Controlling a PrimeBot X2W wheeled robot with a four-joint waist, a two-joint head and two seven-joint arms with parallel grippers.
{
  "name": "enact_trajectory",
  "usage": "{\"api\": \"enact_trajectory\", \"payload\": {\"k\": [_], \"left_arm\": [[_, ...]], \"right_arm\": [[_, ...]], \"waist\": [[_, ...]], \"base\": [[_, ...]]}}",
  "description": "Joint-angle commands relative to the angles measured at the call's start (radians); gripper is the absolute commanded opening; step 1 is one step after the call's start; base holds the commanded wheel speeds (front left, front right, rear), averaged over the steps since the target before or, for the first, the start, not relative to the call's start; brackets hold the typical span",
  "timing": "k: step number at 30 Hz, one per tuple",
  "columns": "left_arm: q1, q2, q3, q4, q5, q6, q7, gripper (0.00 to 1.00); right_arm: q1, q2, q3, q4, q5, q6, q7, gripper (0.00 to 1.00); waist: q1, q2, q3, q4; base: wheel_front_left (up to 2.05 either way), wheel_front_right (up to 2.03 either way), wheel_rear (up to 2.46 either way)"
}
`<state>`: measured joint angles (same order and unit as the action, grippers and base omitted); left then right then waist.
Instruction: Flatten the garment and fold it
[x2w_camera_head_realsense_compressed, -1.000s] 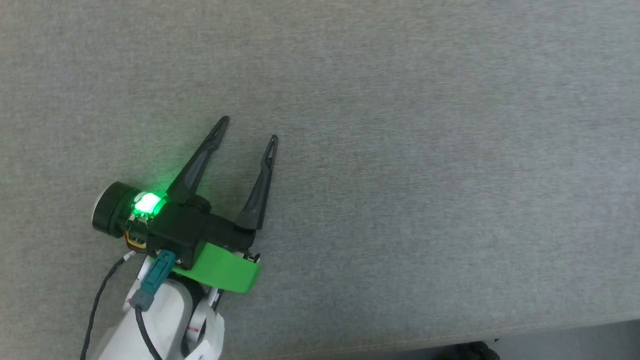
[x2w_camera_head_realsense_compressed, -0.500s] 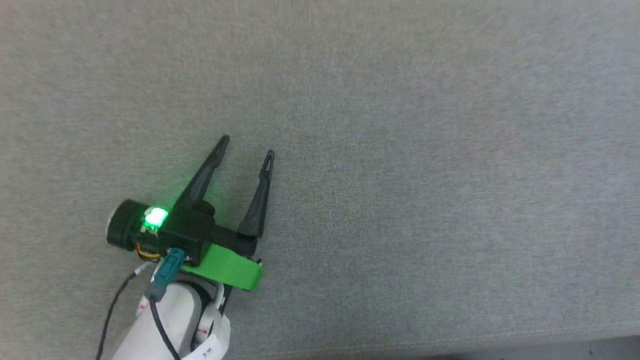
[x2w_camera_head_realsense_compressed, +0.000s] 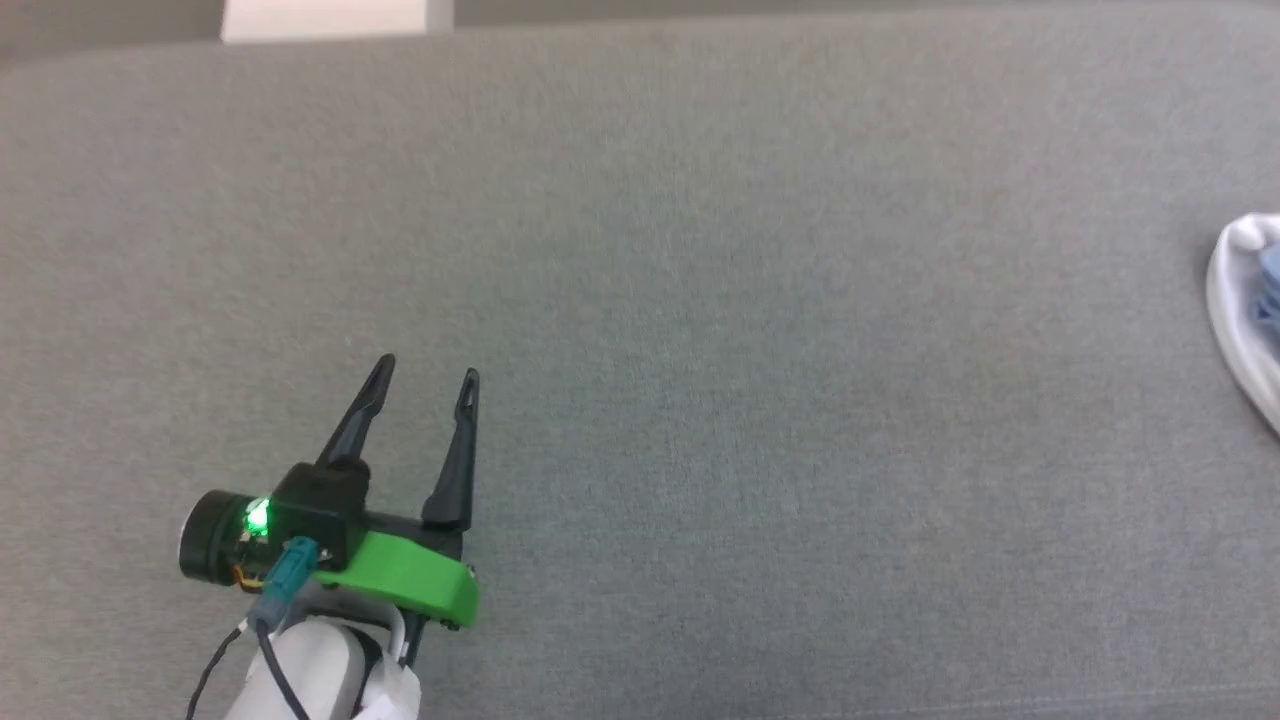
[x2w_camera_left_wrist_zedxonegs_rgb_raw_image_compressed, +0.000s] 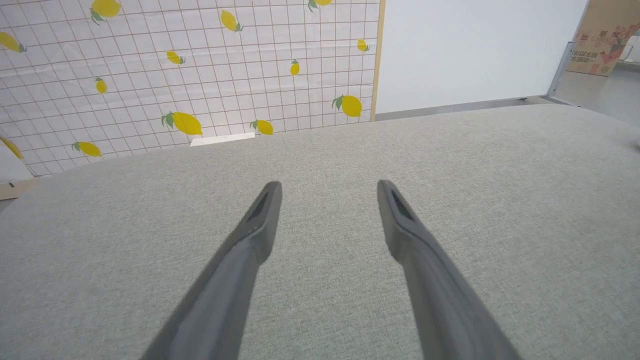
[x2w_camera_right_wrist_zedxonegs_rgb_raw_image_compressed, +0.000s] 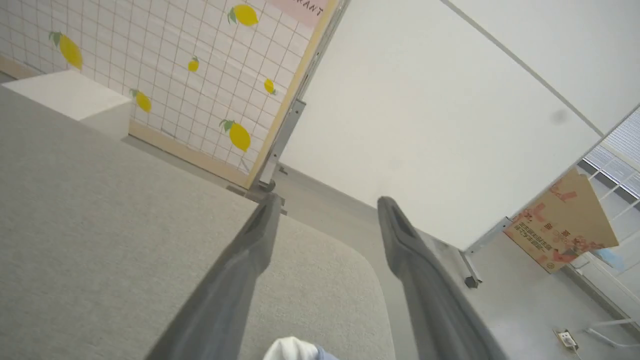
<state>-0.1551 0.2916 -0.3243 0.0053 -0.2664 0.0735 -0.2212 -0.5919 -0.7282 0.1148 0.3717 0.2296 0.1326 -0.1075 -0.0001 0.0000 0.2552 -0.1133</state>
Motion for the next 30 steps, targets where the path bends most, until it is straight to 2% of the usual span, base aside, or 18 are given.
{"api": "enact_trajectory", "payload": {"k": [1,10,18,24,30], "left_arm": [[0.012,0.012,0.008,0.003,-0.008,0.009,0.001,1.00],[0.071,0.029,0.012,0.008,-0.016,0.037,0.042,1.00],[0.126,0.040,-0.002,0.022,0.008,0.071,0.046,1.00],[0.159,0.042,-0.003,0.016,0.012,0.082,0.013,1.00],[0.174,0.049,-0.019,0.010,0.018,0.069,-0.006,1.00]], "right_arm": [[0.038,0.032,-0.015,-0.029,0.027,-0.002,-0.010,1.00],[0.291,0.265,-0.165,-0.224,0.025,-0.002,-0.051,1.00],[0.531,0.470,-0.203,-0.372,-0.068,-0.002,-0.075,1.00],[0.658,0.583,-0.219,-0.422,-0.133,-0.002,-0.091,1.00],[0.723,0.635,-0.230,-0.421,-0.168,-0.002,-0.046,1.00]], "waist": [[0.0001,0.0000,-0.124,0.033],[0.0001,0.0000,-0.189,0.073],[0.0001,0.0000,-0.221,0.098],[0.0001,0.0000,-0.240,0.109],[0.0001,0.0000,-0.245,0.113]], "base": [[0.00,0.00,0.00],[0.00,0.00,0.00],[0.00,0.00,0.00],[0.00,0.00,0.00],[0.00,0.00,0.00]]}}
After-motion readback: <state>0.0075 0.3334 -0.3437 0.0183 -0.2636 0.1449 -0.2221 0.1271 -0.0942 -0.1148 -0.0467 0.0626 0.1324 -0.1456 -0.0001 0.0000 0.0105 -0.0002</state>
